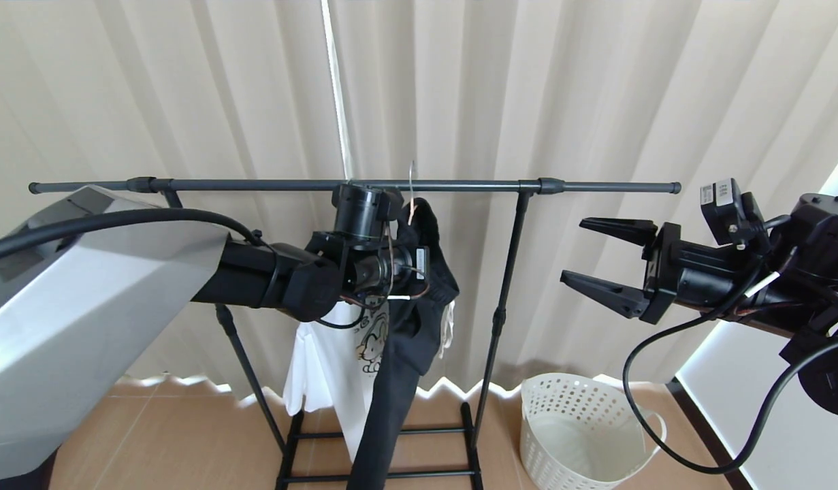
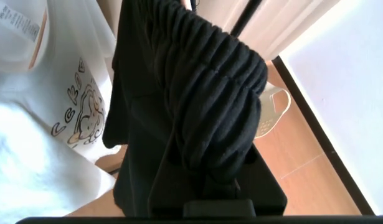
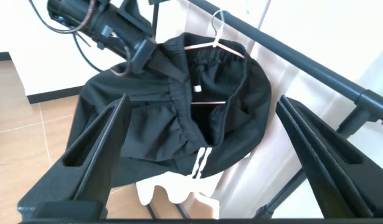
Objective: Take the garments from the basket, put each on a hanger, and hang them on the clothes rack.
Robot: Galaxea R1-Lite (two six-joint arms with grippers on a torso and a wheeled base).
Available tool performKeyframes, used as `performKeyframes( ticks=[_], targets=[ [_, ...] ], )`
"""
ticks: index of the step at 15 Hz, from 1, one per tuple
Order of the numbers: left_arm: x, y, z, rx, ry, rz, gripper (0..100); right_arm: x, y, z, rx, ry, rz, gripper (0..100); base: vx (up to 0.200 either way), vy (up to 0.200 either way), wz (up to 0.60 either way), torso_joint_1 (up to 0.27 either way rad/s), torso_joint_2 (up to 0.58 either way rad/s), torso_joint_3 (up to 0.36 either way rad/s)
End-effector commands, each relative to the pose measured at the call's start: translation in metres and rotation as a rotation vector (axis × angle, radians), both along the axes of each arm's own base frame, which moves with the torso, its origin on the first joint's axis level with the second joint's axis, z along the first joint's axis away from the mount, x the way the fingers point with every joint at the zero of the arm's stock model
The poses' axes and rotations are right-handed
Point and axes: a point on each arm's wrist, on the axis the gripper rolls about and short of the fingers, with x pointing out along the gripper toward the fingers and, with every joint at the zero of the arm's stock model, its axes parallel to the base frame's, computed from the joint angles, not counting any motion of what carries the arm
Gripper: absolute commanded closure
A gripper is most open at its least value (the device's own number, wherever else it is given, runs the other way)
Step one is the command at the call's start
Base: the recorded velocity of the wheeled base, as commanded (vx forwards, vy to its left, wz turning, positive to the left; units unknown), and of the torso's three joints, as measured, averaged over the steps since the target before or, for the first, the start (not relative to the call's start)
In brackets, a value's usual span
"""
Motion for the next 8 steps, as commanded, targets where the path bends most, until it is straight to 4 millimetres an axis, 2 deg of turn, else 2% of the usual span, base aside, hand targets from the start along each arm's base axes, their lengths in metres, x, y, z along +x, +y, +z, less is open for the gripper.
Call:
performKeyframes(
  ticks=[1,8],
  targets=[
    [0.013,-0.002,-0.011,0.003,0.007,0.011,100,0.002,0.0,-0.002,-0.002,0.005,0.001,0,0.0,0.0,0.0,0.0,0.0,0.0],
    [0.038,-0.003,-0.015,-0.017,-0.029,0.034,100,0.004,0.001,-0.004,-0.002,0.01,0.001,0,0.0,0.0,0.0,0.0,0.0,0.0]
  ],
)
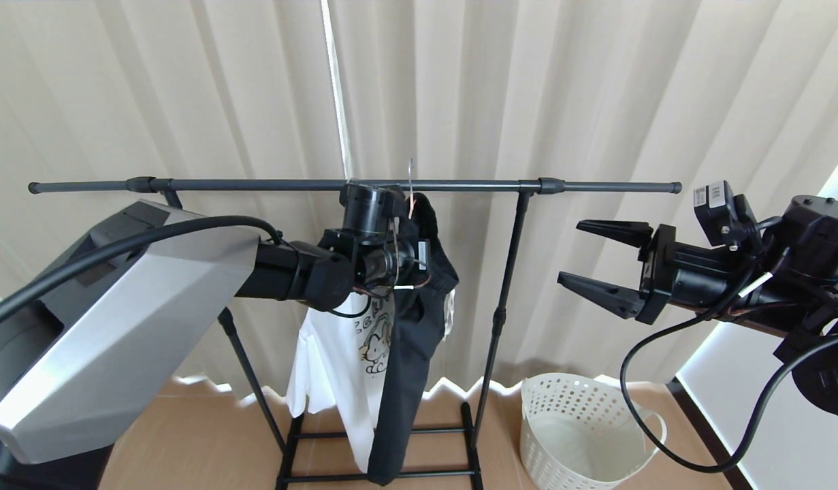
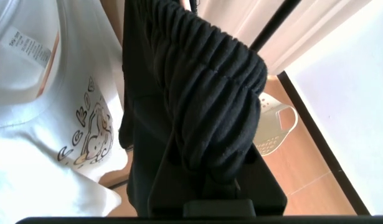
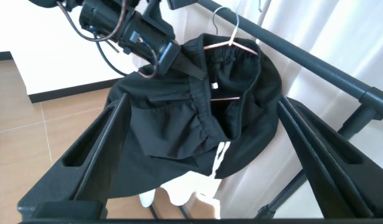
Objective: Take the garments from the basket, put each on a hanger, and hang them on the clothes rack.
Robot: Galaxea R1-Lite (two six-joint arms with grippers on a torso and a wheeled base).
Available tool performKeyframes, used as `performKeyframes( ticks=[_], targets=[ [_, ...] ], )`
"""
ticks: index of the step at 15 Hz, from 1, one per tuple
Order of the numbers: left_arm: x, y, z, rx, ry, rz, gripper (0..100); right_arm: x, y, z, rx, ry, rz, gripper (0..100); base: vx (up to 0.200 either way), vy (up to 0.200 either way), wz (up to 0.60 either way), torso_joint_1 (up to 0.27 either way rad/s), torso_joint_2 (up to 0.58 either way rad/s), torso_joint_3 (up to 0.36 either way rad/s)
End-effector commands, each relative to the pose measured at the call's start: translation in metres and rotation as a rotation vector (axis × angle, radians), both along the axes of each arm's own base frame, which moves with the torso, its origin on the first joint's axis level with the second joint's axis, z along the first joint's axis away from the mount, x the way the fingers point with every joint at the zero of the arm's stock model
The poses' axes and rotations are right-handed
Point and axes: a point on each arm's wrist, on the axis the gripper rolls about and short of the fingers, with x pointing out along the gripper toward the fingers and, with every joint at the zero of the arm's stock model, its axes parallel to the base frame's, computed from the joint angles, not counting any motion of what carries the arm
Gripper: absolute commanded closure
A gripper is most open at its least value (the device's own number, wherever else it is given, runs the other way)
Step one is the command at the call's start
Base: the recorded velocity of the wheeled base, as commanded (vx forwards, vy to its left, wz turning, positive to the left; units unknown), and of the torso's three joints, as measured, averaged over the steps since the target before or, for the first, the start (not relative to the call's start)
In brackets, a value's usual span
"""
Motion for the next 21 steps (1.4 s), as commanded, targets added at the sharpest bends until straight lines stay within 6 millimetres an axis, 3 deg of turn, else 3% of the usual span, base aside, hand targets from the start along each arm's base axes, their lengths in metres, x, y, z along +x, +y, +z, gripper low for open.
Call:
performKeyframes(
  ticks=[1,21],
  targets=[
    [0.009,0.0,-0.006,-0.001,-0.004,0.008,100,0.002,0.0,-0.002,-0.001,0.006,0.001,0,0.0,0.0,0.0,0.0,0.0,0.0],
    [0.037,-0.007,-0.026,-0.014,-0.026,0.02,100,0.003,0.0,-0.004,-0.006,0.004,0.001,0,0.0,0.0,0.0,0.0,0.0,0.0]
  ],
)
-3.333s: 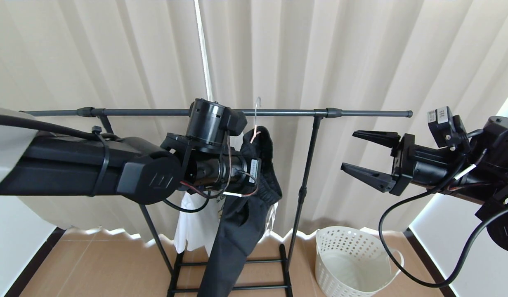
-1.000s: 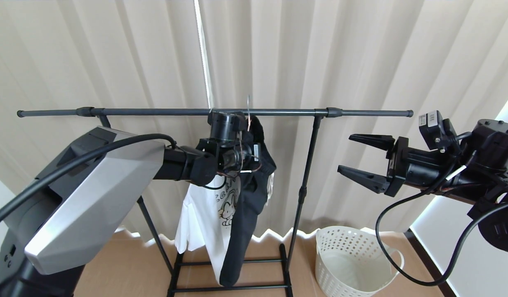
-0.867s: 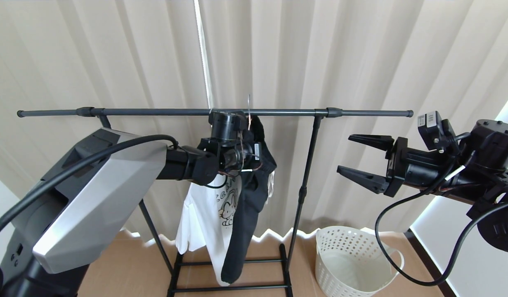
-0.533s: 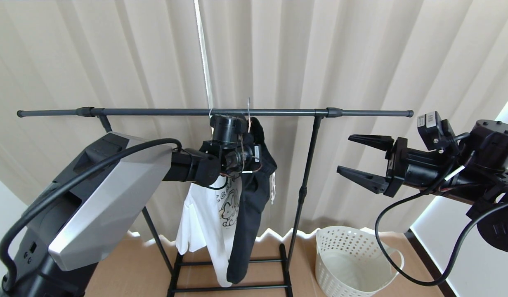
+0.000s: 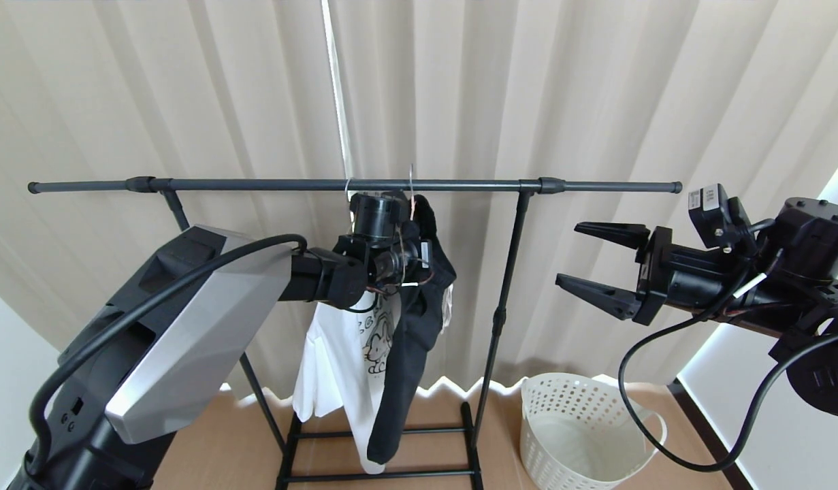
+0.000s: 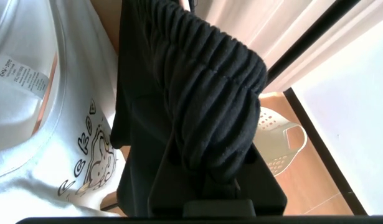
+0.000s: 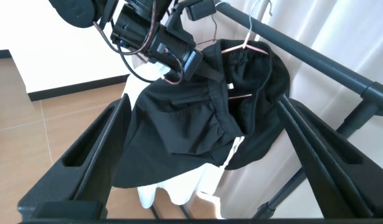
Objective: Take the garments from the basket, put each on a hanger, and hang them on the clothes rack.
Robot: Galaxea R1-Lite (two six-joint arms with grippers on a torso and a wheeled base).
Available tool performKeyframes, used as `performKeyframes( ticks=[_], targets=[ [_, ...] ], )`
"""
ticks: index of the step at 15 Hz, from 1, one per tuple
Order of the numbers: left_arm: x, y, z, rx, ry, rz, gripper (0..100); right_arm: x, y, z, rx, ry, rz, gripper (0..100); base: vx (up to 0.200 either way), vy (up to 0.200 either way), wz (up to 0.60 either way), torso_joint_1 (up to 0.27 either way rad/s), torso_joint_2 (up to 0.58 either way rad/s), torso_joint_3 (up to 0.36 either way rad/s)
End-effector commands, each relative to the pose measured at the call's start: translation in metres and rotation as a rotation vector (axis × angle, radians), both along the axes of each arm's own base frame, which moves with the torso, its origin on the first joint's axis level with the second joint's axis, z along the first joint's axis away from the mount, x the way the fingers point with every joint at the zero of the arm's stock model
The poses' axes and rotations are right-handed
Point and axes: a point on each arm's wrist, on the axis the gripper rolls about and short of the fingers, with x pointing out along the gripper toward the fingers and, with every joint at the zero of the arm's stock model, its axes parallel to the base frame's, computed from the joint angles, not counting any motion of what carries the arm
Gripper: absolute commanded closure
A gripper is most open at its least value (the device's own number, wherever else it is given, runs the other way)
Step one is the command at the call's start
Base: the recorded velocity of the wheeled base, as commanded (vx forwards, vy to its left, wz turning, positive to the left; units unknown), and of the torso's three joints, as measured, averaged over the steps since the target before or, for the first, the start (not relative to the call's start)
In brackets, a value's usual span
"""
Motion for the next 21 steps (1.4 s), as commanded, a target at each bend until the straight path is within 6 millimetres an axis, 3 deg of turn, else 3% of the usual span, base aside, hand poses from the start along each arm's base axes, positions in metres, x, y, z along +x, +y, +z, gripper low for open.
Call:
performKeyframes(
  ticks=[1,21],
  targets=[
    [0.002,-0.001,-0.004,0.001,0.002,-0.001,100,0.001,0.0,0.0,0.0,0.001,0.0,0,0.0,0.0,0.0,0.0,0.0,0.0],
    [0.007,-0.005,-0.016,0.022,0.04,-0.002,100,0.001,0.0,0.0,0.0,-0.002,-0.001,0,0.0,0.0,0.0,0.0,0.0,0.0]
  ],
)
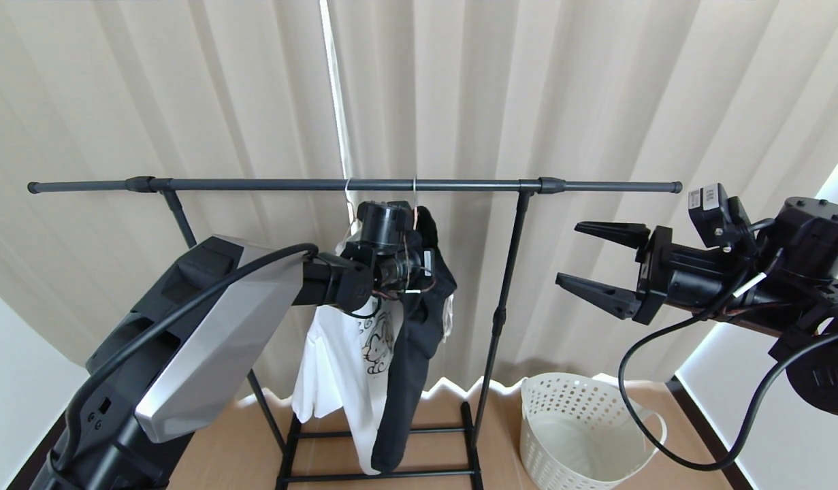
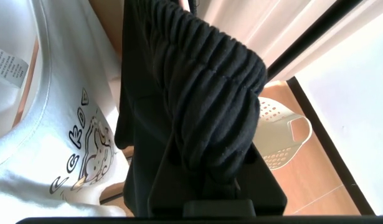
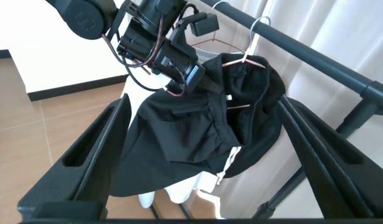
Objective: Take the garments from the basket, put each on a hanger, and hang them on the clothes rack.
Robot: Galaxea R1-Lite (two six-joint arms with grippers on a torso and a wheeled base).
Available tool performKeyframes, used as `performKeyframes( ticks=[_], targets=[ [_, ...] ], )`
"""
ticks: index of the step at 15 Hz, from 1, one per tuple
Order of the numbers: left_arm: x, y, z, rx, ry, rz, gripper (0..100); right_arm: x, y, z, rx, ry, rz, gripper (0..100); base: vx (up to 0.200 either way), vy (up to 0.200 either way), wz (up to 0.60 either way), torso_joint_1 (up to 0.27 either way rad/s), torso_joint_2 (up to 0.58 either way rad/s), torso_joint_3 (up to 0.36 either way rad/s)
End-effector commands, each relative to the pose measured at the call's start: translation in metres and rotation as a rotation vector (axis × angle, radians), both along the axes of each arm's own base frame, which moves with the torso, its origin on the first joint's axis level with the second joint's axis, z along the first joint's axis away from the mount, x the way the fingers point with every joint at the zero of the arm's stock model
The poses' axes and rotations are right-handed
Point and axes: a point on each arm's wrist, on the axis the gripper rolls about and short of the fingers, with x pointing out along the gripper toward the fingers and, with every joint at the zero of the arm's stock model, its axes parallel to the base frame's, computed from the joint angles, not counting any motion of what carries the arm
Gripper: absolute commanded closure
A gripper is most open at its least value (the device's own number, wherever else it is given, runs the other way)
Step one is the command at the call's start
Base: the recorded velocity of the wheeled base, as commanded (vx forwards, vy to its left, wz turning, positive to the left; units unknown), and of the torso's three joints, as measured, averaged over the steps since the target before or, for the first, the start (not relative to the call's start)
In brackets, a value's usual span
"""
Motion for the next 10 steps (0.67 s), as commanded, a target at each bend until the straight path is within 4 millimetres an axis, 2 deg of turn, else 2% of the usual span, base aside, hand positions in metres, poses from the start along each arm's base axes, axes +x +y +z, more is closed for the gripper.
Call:
performKeyframes(
  ticks=[1,5,6,10],
  targets=[
    [-0.0003,0.0001,-0.0004,0.0,0.001,0.0,100,0.0003,0.0002,-0.0002,0.0,0.0,0.001,0,0.0,0.0,0.0,0.0,0.0,0.0],
    [-0.0005,0.0011,0.001,0.0,0.001,0.002,100,0.0,-0.0008,0.0,0.0,-0.001,-0.002,0,0.0,0.0,0.0,0.0,0.0,0.0],
    [-0.0003,0.001,0.0019,-0.001,-0.001,0.002,0,0.0,-0.0008,0.0,0.0,-0.001,-0.002,0,0.0,0.0,0.0,0.0,0.0,0.0],
    [-0.0007,0.0013,0.0043,-0.002,-0.006,0.005,0,0.0003,-0.0007,-0.0004,0.0,0.0,-0.002,0,0.0,0.0,0.0,0.0,0.0,0.0]
  ],
)
